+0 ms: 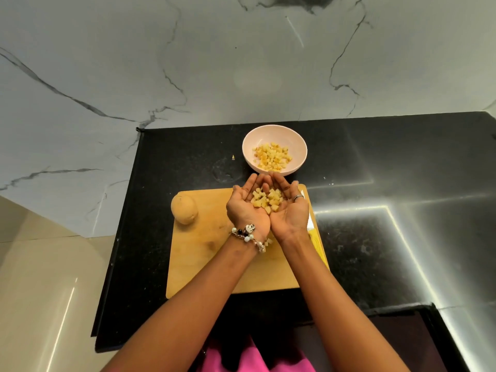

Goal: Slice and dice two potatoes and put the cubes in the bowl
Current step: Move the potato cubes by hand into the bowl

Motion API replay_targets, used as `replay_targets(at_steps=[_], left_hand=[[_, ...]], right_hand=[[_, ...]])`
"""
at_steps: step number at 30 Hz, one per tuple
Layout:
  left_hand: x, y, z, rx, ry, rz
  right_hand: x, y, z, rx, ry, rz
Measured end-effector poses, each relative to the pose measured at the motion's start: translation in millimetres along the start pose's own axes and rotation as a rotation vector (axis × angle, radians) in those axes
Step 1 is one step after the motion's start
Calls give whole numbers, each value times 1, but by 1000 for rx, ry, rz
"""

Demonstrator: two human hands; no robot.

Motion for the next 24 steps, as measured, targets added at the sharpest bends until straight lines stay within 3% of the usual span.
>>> replay_targets(at_steps=[5, 11, 16, 24], left_hand=[[-12, -58, -13, -34, -57, 26], [-43, -122, -20, -313, -44, -35], [-85, -142, -24, -591, -137, -40], [-121, -151, -29, -967, -312, 166]], right_hand=[[-28, -44, 33, -7, 32, -25], [-66, -90, 67, 155, 95, -85], [-110, -90, 86, 446, 230, -158], [-128, -101, 95, 851, 283, -17]])
Point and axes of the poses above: each hand's wrist, its own x-axis away from the middle knuckle, its own y-axis out of the back of the hand, z = x × y, the point moved 8 cm from there along -x, towards the middle knuckle, and after that the axes turned 9 degrees about -z, right-handed, at the moved point
